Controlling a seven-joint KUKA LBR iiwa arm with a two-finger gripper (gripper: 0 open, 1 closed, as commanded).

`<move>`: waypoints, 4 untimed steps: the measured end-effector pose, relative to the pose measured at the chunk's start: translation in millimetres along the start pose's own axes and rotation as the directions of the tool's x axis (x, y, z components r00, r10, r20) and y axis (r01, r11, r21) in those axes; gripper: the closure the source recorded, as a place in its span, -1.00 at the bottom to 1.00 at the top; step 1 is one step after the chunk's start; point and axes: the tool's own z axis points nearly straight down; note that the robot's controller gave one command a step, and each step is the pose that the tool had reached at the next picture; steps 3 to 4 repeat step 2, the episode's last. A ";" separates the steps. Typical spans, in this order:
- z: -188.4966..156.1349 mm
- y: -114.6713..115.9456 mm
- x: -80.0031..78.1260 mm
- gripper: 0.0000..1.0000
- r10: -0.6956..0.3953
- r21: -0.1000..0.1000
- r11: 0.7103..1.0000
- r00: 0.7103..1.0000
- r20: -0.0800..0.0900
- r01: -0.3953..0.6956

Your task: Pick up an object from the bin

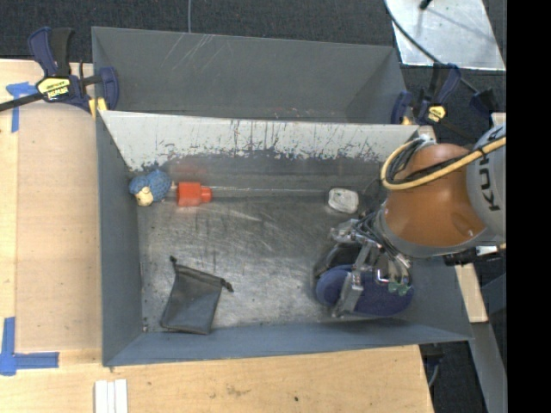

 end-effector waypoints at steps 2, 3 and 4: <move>-134.2 -30.7 -55.1 1.00 -0.014 0.020 1.000 0.999 -0.029 0.015; -134.2 -30.7 -55.1 1.00 -0.014 0.020 1.000 0.999 -0.029 0.015; -134.2 -30.7 -55.1 1.00 -0.014 0.020 1.000 0.999 -0.029 0.015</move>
Offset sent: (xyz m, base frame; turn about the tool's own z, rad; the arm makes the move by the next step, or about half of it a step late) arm 0.0000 0.0000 0.0000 0.0000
